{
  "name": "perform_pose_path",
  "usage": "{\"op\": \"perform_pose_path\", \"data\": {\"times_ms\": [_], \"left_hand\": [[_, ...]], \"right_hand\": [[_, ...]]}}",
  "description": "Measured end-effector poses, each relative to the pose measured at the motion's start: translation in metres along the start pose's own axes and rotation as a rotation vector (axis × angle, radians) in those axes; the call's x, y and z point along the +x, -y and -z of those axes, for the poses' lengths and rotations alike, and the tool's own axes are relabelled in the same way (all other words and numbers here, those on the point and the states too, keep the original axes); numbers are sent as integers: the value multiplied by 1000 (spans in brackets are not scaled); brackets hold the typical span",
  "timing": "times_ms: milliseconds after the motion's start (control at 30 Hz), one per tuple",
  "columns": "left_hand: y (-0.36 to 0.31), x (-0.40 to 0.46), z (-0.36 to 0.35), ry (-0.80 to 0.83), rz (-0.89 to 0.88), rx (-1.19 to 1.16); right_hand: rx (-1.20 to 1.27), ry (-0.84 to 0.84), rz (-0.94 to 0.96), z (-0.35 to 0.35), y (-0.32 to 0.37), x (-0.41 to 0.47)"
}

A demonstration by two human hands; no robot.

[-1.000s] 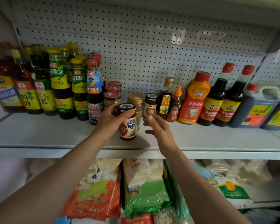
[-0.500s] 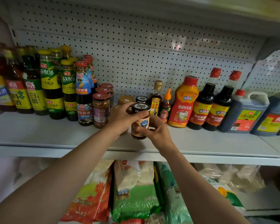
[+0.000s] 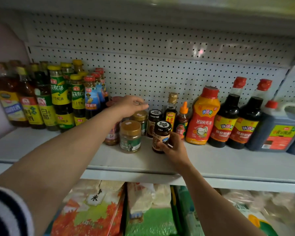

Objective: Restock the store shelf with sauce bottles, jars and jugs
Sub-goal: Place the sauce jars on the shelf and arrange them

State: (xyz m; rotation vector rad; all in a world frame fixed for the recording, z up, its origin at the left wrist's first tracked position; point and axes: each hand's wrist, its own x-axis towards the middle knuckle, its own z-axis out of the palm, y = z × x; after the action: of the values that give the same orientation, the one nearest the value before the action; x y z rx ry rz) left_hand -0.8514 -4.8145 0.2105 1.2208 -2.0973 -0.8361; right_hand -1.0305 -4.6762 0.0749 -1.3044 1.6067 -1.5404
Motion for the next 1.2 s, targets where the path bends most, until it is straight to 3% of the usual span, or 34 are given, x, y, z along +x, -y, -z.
{"op": "perform_pose_path", "data": {"times_ms": [467,767,967,1200], "left_hand": [[-11,47,-11,260,155,338],[-21,37,2,414,240,286],[-25,42,9,510,265,438],[-21,47,7,508,295,407]], "right_hand": [[-62,-47,17,0,-11,3],[-102,-22,29,-1,-12,5],[-133,17,21,-2,-8,2],[-215,11,14,-6,-1,0]]}}
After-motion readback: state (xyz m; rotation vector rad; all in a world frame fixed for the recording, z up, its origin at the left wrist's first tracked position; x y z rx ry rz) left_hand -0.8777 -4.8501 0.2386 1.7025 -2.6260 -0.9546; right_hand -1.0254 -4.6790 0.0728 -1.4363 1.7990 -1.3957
